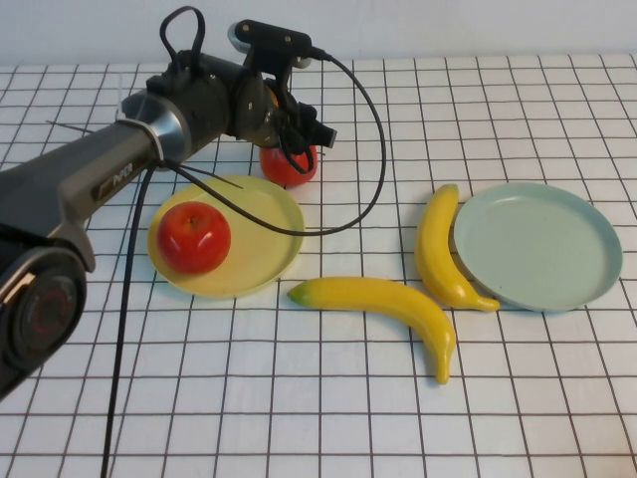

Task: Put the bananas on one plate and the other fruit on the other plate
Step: Put one type of fruit in the left plate

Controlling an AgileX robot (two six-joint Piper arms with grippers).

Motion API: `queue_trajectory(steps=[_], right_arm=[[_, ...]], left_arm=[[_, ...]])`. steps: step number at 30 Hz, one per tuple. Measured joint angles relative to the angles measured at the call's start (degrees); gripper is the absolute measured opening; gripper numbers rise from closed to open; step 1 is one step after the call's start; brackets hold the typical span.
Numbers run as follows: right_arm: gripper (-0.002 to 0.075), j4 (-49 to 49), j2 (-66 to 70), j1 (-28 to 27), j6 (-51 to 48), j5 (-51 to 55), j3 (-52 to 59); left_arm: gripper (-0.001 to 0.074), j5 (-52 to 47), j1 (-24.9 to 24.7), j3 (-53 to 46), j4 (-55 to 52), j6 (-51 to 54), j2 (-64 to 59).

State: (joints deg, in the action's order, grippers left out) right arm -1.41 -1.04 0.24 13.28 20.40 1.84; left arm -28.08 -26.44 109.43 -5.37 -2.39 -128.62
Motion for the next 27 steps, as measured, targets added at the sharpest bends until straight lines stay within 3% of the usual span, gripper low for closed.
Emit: queue_trajectory(steps=[9, 11, 15, 17, 27], right_arm=[[-0.0016, 0.0, 0.0, 0.0, 0.0, 0.0, 0.0], [-0.0016, 0.0, 0.0, 0.0, 0.0, 0.0, 0.0], [-0.0016, 0.0, 0.0, 0.0, 0.0, 0.0, 0.0], [-0.0016, 0.0, 0.0, 0.0, 0.0, 0.0, 0.0], [-0.0016, 0.0, 0.0, 0.0, 0.0, 0.0, 0.0]], left_arm=[[0.0305, -4.1, 0.0, -0.5, 1.8, 0.9, 2.1], [0.0370, -5.3, 0.0, -0.6, 1.9, 0.9, 2.6], [0.0613, -6.5, 0.0, -0.6, 1.5, 1.0, 3.6], [0.0656, -6.6, -0.1, -0.6, 1.5, 1.0, 3.8], [0.0668, -3.3, -0.5, -0.6, 1.5, 0.9, 3.0]])
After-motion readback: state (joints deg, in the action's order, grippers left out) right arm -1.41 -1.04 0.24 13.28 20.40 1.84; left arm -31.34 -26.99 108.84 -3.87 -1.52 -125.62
